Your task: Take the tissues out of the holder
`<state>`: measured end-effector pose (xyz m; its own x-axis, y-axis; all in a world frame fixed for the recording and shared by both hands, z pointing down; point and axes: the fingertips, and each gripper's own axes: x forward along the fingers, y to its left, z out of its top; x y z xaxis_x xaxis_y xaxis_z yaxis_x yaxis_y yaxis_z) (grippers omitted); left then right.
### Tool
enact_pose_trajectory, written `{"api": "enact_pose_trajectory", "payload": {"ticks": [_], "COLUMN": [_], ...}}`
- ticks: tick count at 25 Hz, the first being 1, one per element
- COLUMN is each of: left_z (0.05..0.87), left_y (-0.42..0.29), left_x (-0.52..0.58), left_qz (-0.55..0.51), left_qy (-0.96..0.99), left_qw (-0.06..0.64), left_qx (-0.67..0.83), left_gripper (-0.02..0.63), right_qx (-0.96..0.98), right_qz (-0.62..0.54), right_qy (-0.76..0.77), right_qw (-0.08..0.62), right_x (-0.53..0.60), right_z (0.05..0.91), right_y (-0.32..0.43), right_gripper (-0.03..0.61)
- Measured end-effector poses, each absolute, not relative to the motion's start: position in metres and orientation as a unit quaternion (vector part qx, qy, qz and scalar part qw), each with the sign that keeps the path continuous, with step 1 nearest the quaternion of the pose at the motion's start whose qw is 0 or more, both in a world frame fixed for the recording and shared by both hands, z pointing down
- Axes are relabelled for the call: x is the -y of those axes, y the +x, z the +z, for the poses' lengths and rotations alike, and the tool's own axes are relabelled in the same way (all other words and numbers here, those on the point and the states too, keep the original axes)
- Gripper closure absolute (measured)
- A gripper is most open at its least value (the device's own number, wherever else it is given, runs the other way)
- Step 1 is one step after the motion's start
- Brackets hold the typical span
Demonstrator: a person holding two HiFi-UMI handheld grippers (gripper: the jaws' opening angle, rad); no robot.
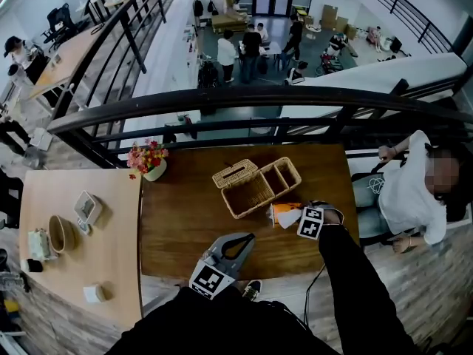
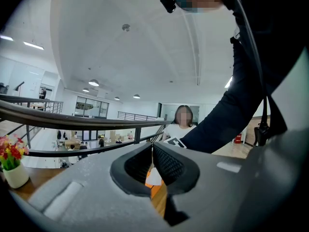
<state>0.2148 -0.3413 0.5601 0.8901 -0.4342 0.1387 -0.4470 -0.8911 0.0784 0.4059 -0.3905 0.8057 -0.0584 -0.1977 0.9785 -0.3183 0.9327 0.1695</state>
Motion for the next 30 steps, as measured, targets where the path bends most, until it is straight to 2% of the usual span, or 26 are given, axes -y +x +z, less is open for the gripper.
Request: {"api": "enact_pose_trajectory", "payload": {"ticks": [10, 16, 21, 25, 30], "left_z": [0.563, 0.563, 0.562, 0.561, 0.558], "left_y": [0.21, 0.209, 0.211, 0.213, 0.211], "left_x": [0.344, 0.345, 0.343, 0.343, 0.342], "left_qz": [0.06, 0.055, 0.059, 0.058, 0.058], "left_qy": [0.968, 0.968, 0.97, 0.971, 0.971], "left_qw": [0.064, 0.069, 0.059, 0.065, 0.065], "left_qx": [0.234, 0.236, 0.227, 0.224, 0.221], "left_gripper": [0.604, 0.604, 0.603, 0.603, 0.603], "right_qx": [0.722, 0.728, 0.742, 0.77, 0.821], "right_qz": [0.061, 0.079, 0.067, 0.07, 0.081], "right_qy": [0.159, 0.175, 0.193, 0.223, 0.278], "right_qw": [0.67, 0.658, 0.638, 0.594, 0.492], "right_x": [0.379, 0.381, 0.38, 0.37, 0.352], "right_z": [0.828, 0.822, 0.794, 0.763, 0.714], "right_y": [0.404, 0.402, 0.396, 0.387, 0.355], "right_gripper": [0.403, 0.331, 0.304, 0.304, 0.304]}}
